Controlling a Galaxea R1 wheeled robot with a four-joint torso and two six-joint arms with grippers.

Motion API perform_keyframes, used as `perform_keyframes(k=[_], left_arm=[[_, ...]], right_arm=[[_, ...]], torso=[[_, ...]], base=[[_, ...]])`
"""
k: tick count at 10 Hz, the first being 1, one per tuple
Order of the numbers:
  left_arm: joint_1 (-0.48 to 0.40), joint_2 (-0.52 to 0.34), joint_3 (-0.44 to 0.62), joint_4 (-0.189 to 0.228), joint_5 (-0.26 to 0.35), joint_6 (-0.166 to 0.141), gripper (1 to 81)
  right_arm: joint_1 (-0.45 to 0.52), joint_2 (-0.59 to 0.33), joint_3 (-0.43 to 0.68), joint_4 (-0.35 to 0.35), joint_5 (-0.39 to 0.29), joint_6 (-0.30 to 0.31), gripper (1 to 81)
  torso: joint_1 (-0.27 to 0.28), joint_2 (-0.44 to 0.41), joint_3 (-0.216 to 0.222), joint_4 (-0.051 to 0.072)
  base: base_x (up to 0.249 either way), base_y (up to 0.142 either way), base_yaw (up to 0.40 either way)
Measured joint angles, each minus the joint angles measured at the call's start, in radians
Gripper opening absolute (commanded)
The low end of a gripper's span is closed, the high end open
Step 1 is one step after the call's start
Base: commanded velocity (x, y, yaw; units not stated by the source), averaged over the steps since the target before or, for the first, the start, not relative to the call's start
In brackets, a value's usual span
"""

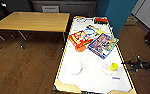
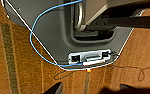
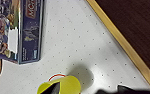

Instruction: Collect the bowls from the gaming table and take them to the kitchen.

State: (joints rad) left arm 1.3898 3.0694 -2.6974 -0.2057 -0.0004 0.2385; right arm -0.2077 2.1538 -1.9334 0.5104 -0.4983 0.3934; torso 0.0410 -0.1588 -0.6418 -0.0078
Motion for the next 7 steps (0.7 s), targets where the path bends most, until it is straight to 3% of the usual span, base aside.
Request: perform_keyframes(k=[7], left_arm=[[0.0, 0.0, 0.0, 0.0, 0.0, 0.0, 81.1]], right_arm=[[-0.02, 0.03, 0.025, 0.002, 0.0, 0.001, 81.1]], torso=[[0.0, 0.0, 0.0, 0.0]], base=[[0.0, 0.0, 0.0]])
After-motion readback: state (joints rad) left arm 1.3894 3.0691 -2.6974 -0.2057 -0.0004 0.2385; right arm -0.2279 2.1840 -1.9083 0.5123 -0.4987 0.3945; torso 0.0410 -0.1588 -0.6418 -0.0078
